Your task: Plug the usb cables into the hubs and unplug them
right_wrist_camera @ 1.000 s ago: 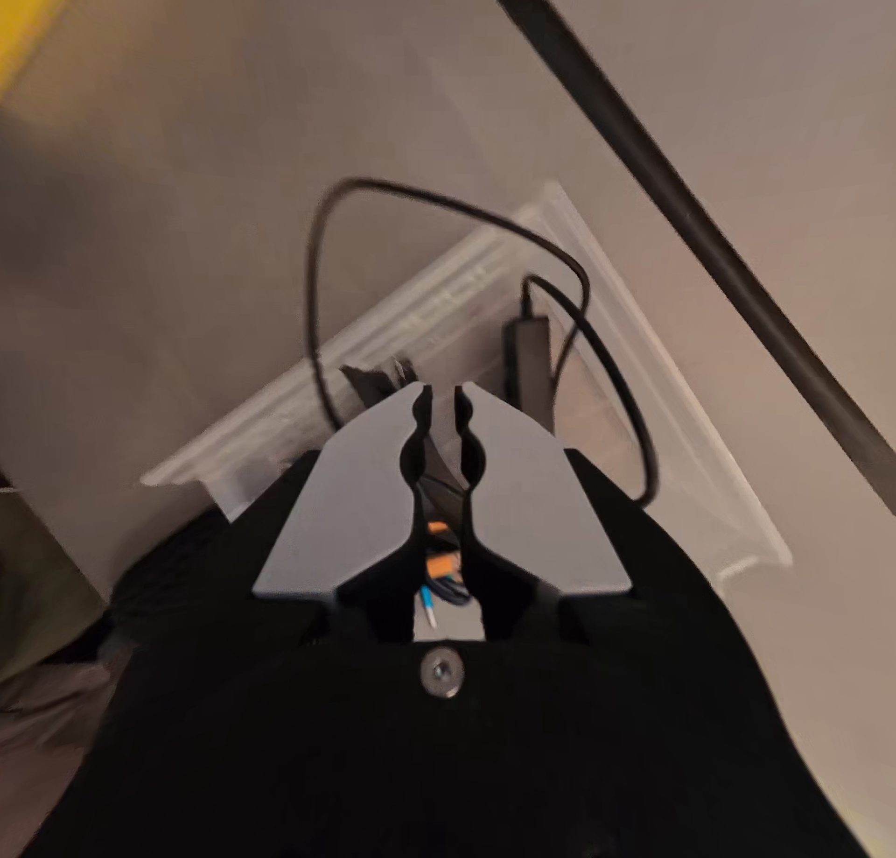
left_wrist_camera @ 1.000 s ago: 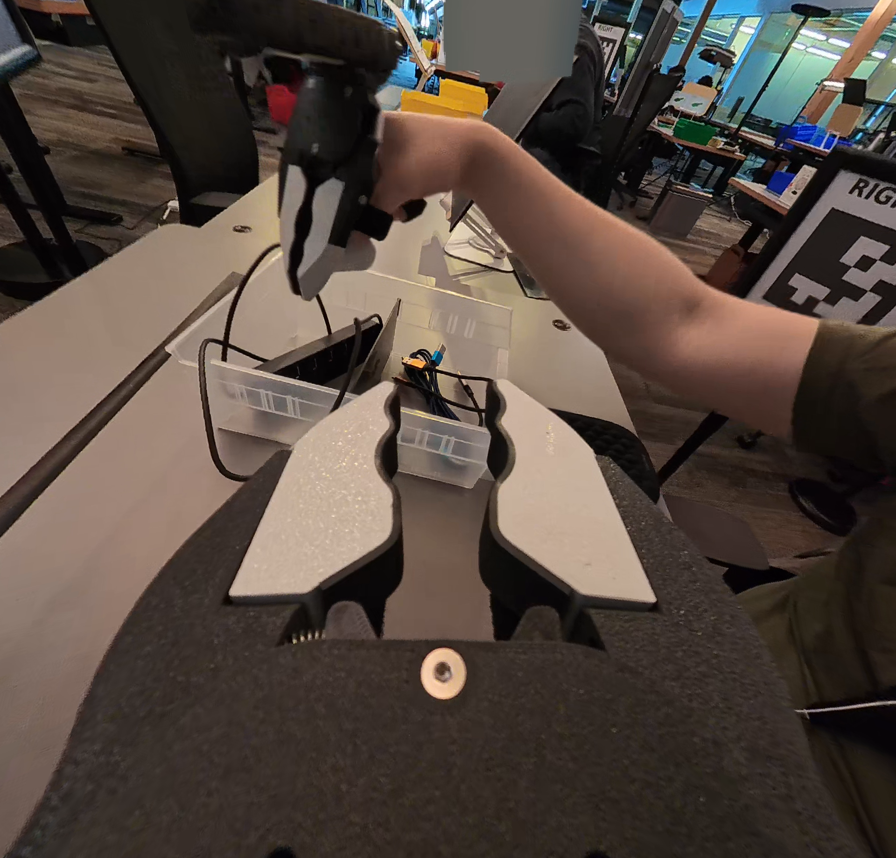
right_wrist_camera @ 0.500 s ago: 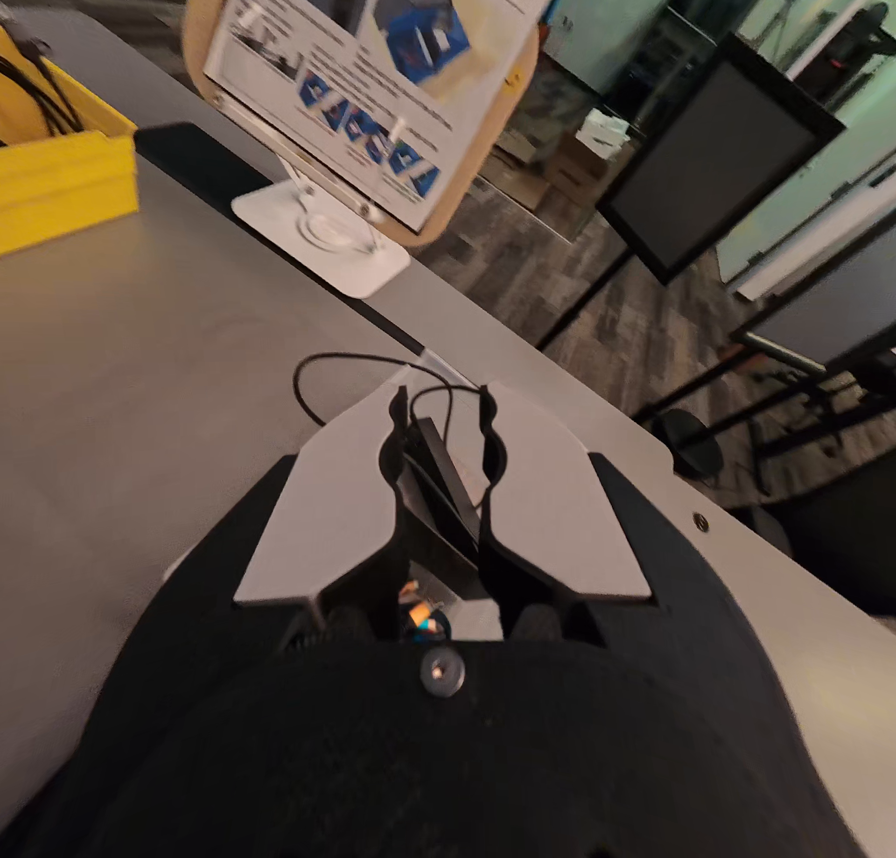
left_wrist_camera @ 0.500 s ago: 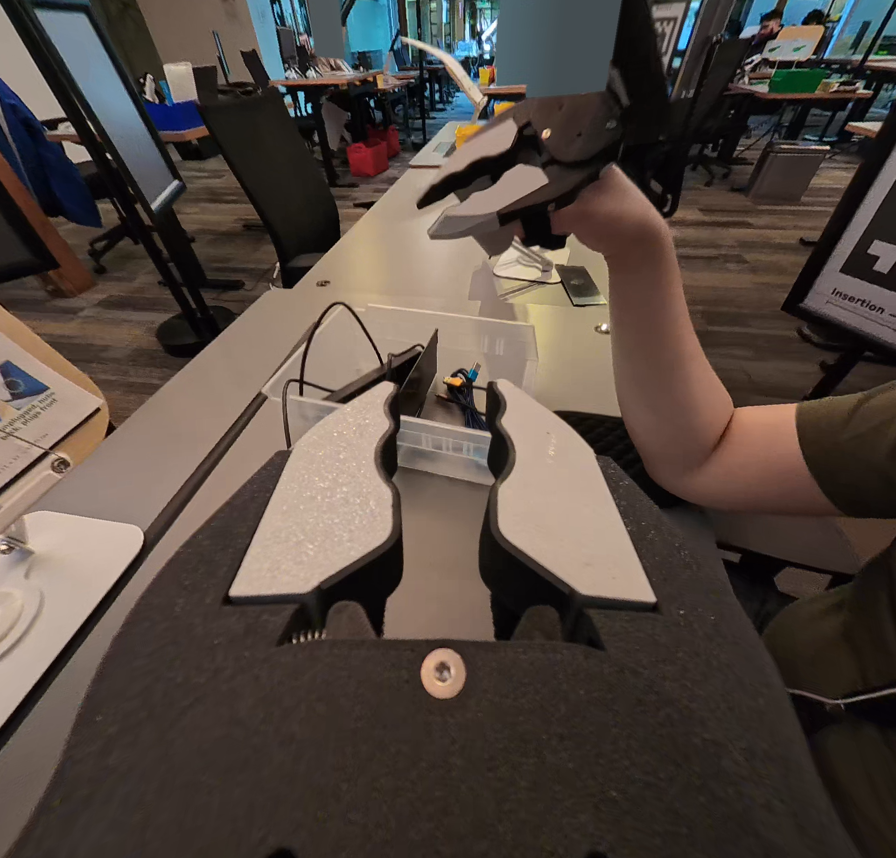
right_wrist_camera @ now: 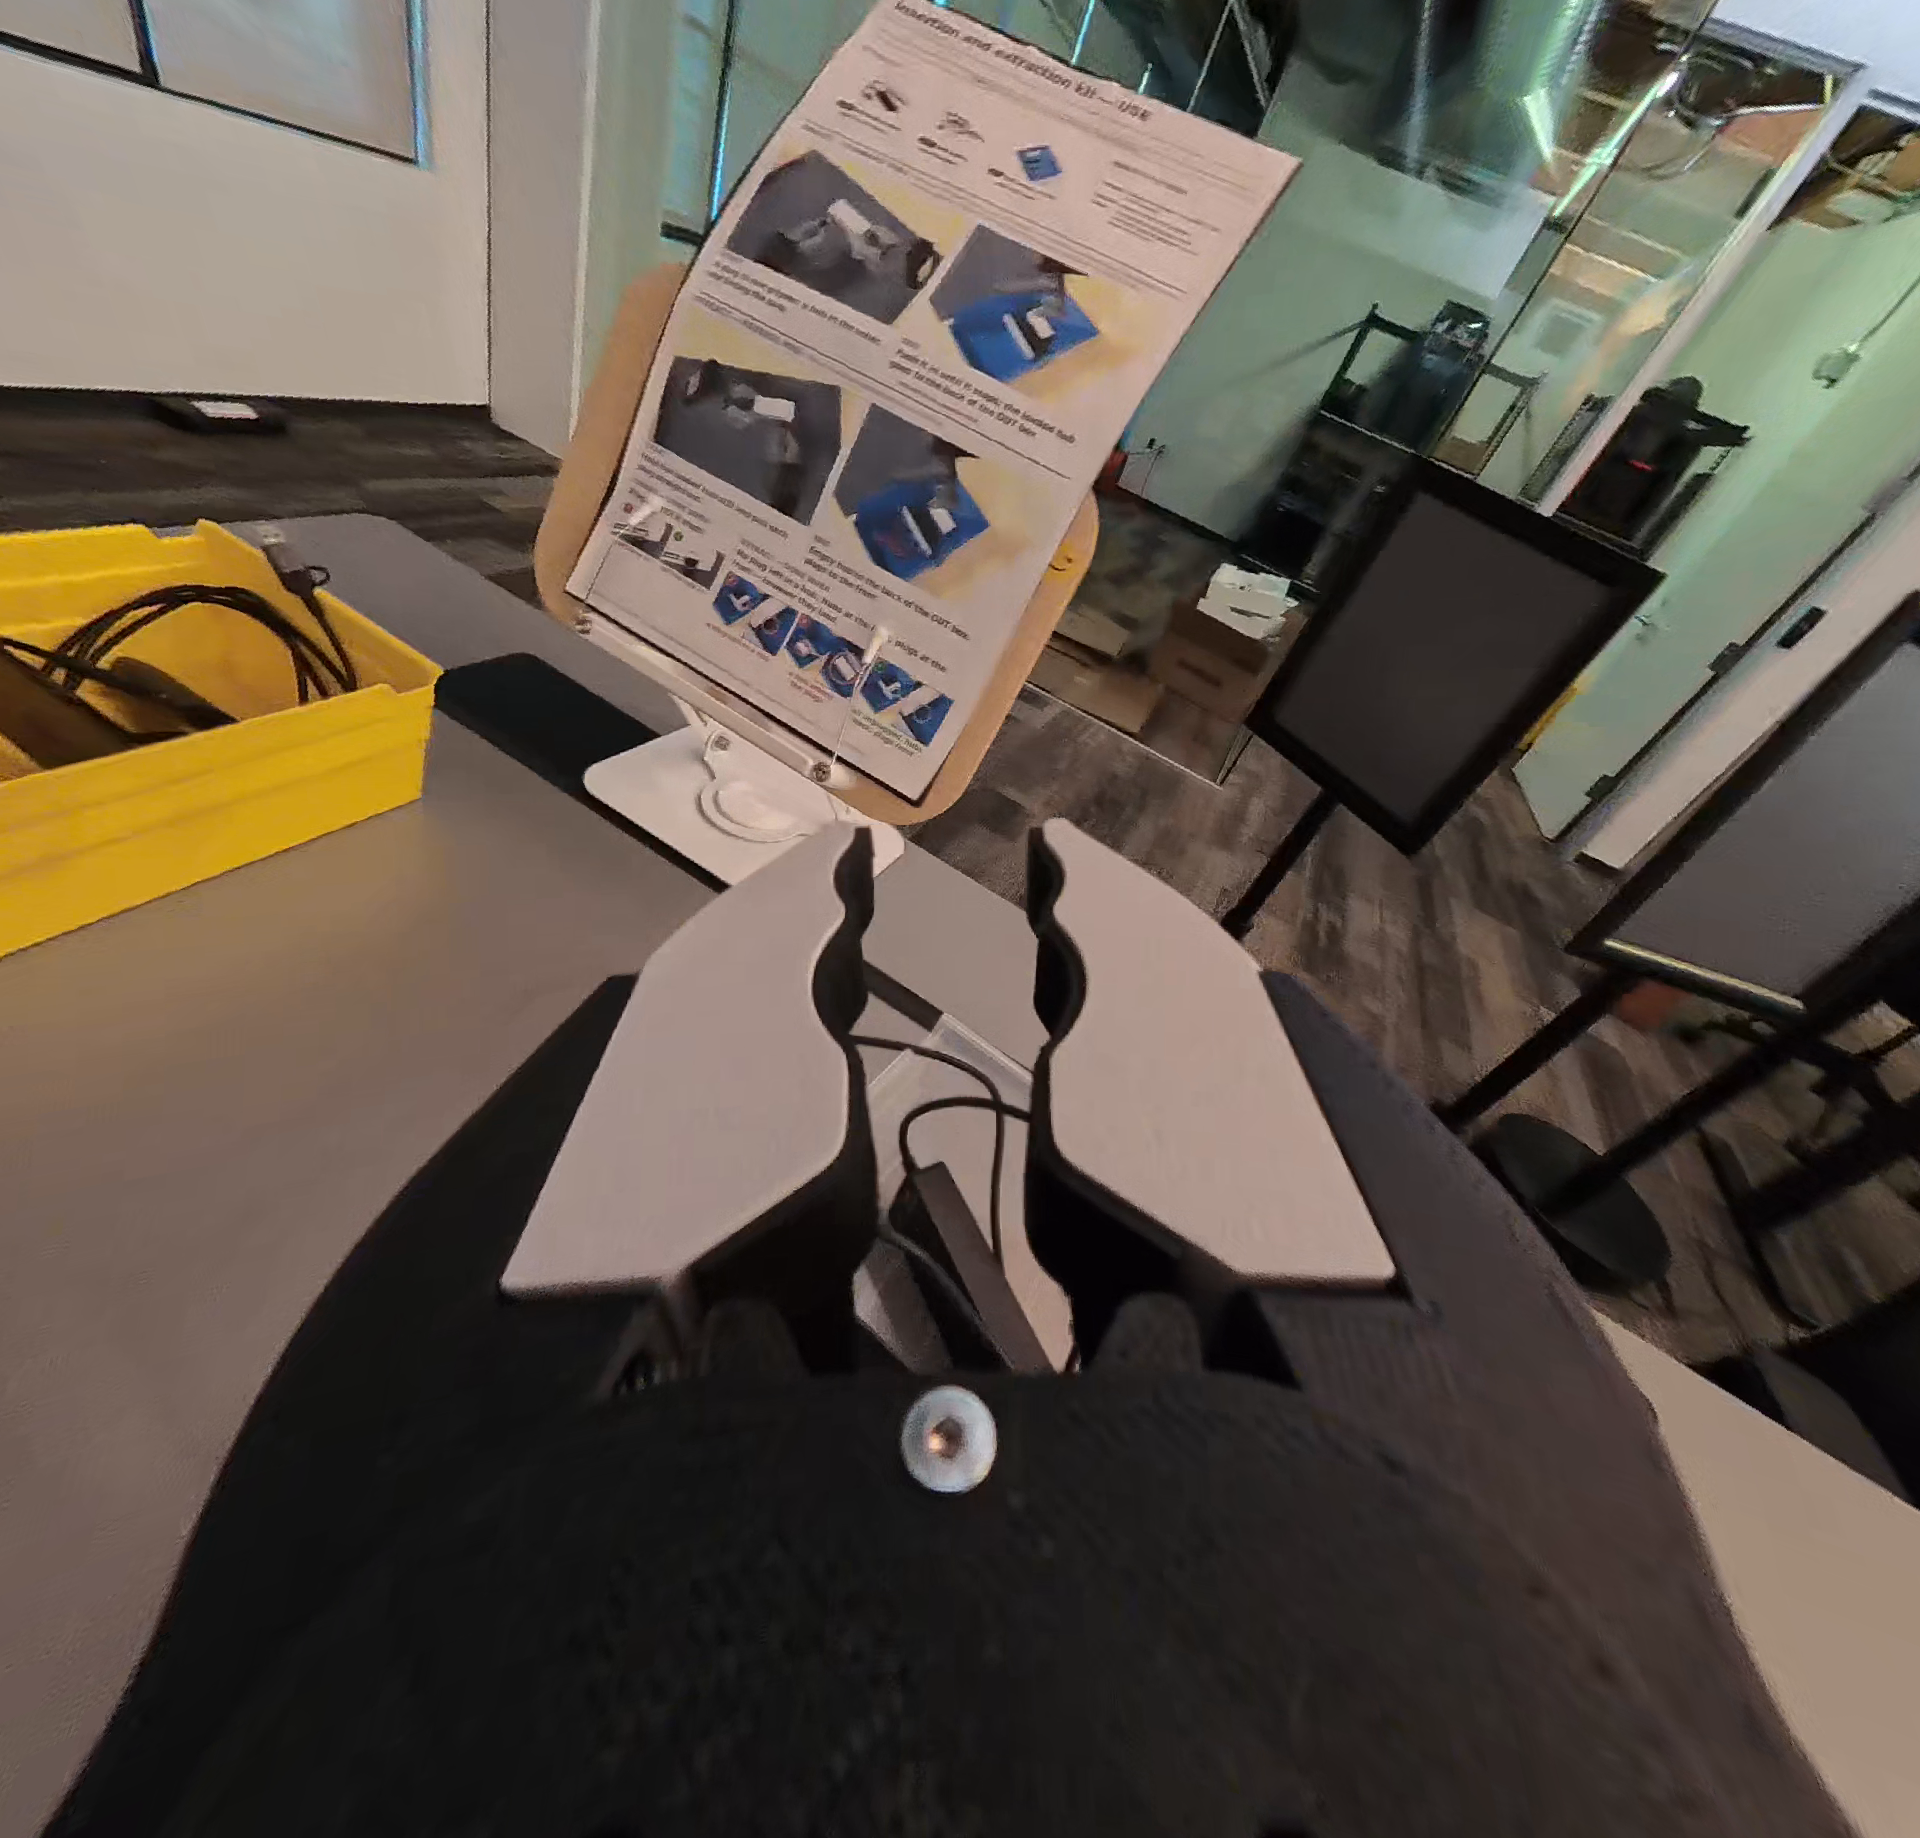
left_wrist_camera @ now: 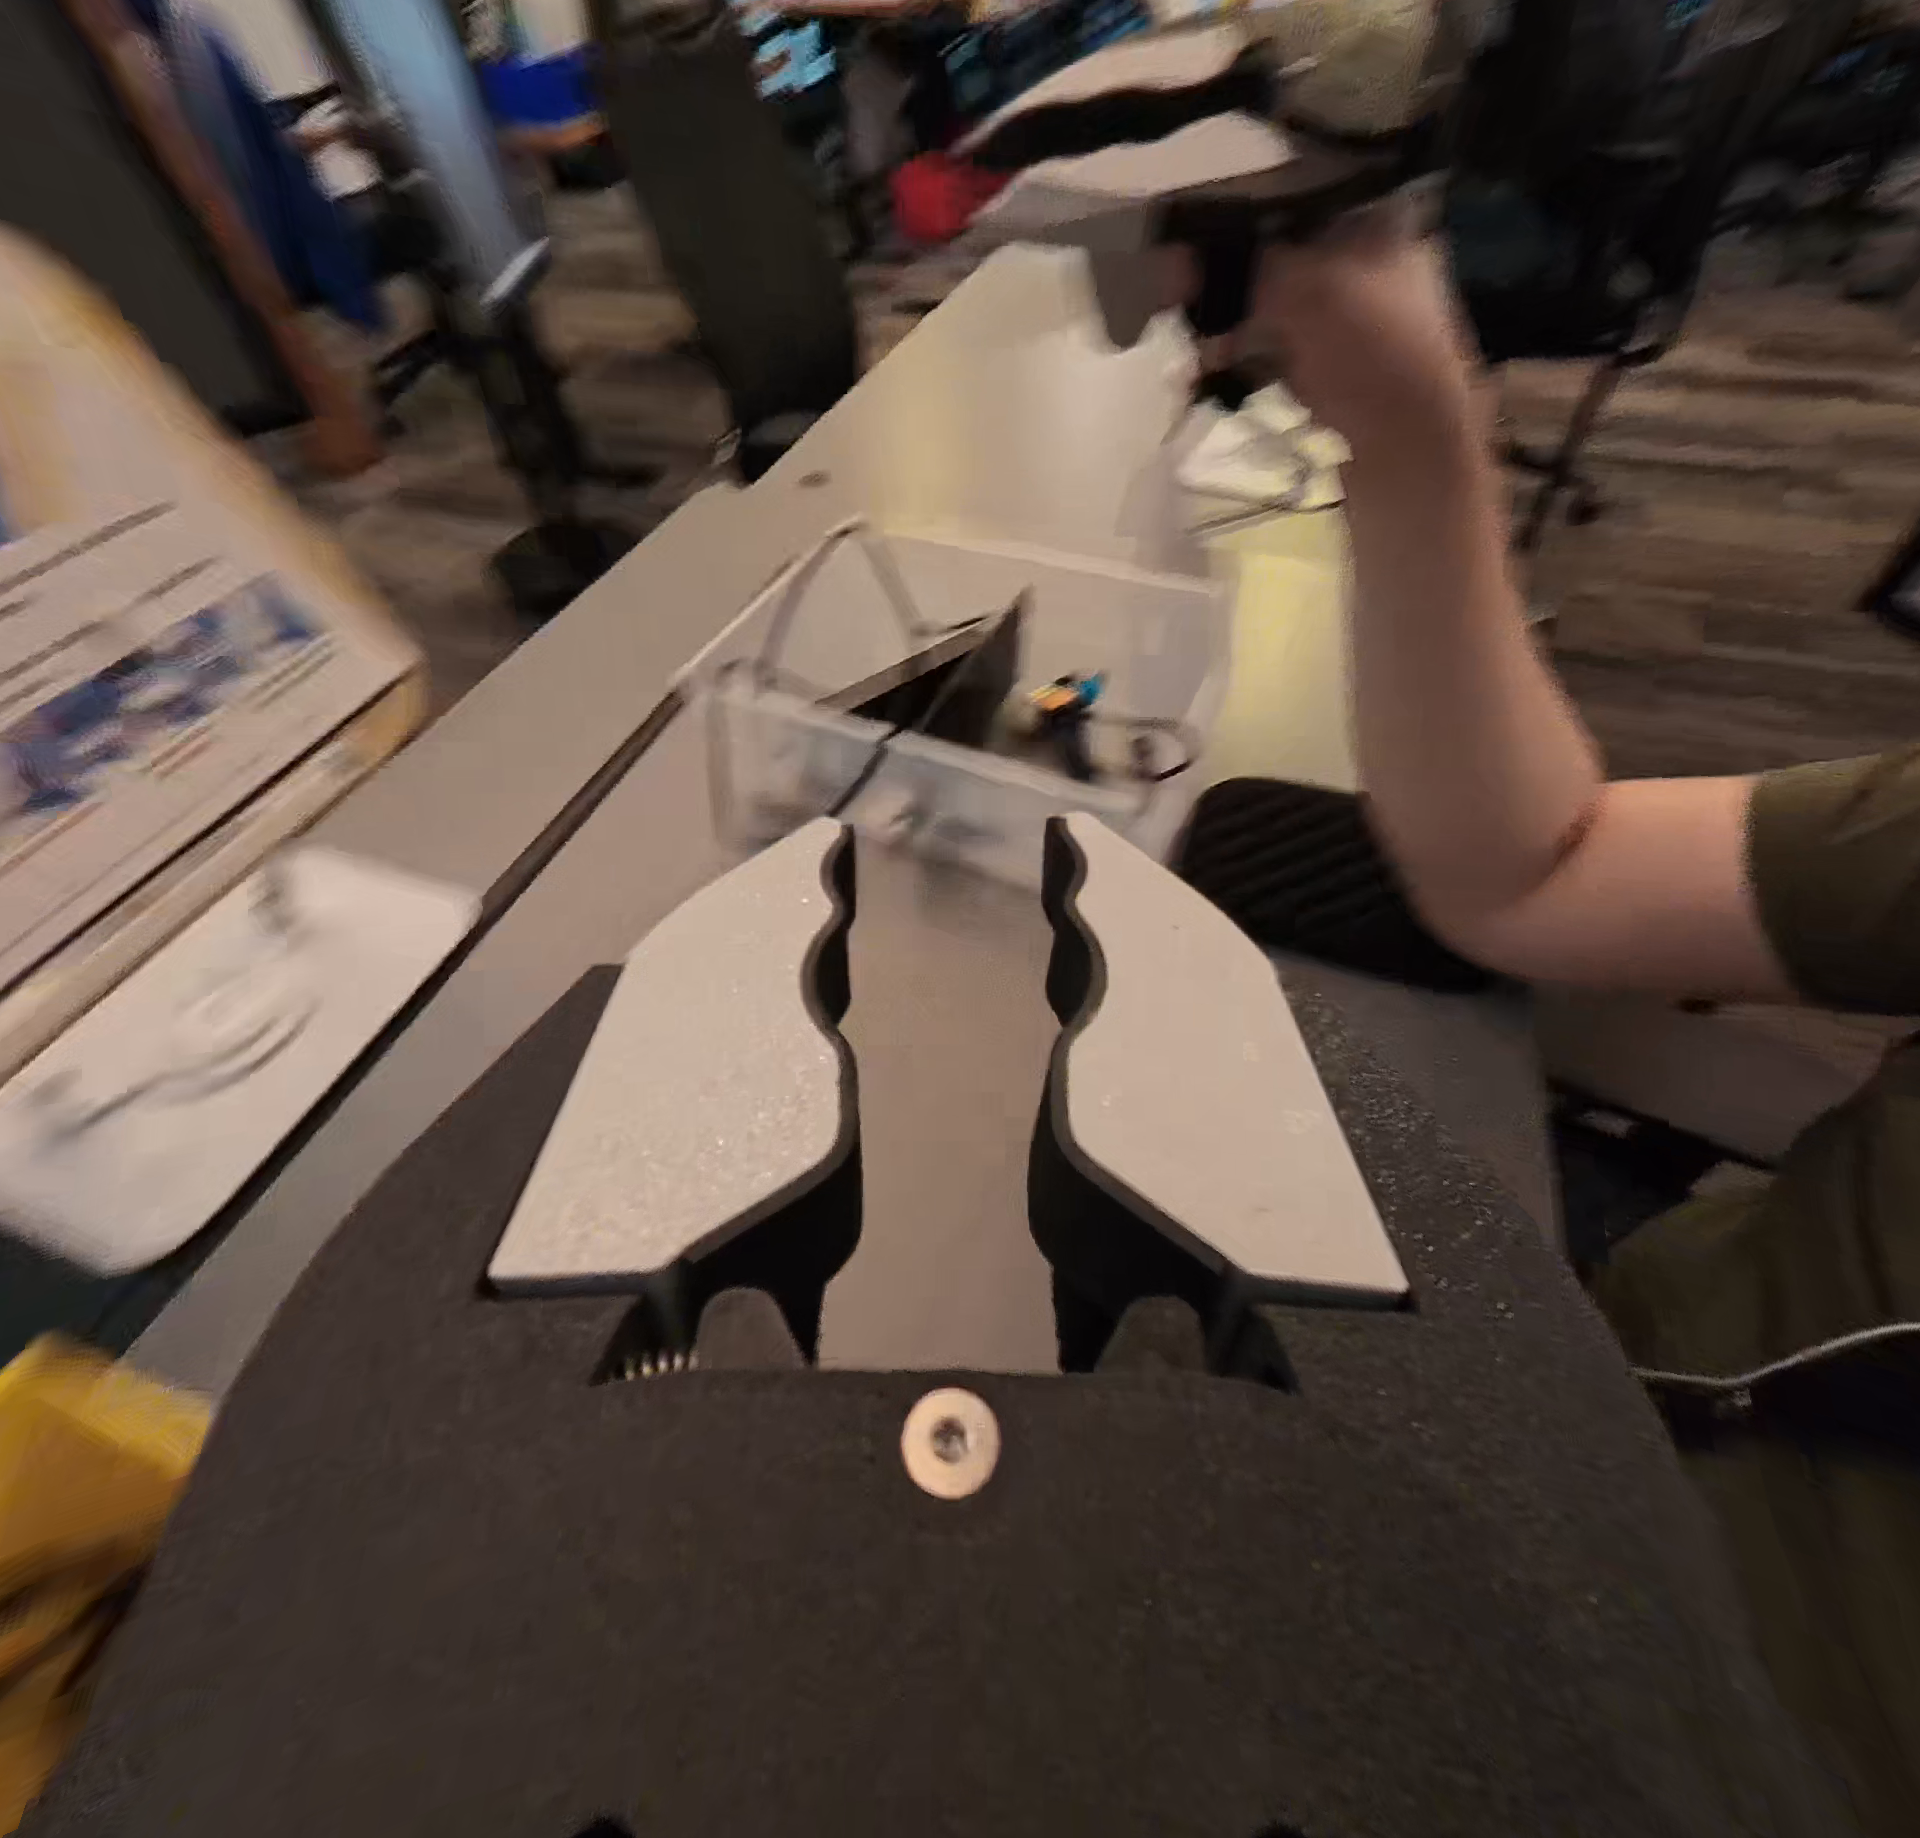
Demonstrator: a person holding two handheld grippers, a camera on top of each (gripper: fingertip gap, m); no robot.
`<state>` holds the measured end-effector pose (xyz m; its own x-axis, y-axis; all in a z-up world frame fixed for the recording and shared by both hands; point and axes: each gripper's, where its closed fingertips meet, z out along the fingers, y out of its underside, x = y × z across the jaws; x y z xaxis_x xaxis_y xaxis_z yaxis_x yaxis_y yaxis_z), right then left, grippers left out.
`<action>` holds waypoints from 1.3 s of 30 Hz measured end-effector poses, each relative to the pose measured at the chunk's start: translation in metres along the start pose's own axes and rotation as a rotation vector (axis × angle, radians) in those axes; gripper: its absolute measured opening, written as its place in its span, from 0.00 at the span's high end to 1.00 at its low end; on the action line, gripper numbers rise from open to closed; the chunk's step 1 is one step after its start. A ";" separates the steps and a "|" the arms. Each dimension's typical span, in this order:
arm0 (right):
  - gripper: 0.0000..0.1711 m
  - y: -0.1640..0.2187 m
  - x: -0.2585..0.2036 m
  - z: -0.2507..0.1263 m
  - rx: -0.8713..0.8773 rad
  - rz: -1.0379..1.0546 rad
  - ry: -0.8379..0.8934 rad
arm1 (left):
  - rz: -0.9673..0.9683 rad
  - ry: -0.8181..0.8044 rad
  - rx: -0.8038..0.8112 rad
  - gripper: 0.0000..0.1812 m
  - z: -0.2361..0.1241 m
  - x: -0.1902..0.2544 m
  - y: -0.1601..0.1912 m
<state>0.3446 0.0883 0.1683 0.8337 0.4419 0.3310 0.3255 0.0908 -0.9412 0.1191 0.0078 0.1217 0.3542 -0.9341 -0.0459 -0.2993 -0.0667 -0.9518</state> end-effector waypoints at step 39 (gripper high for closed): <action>0.82 0.057 0.013 0.022 -0.219 -0.021 -0.026 | 0.212 -0.362 -0.869 0.98 -0.133 -0.197 0.220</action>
<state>0.3643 0.1192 0.1178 0.8149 0.4649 0.3461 0.4343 -0.0942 -0.8958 -0.1346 0.1302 -0.0386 0.4256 -0.8016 -0.4198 -0.8882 -0.2813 -0.3632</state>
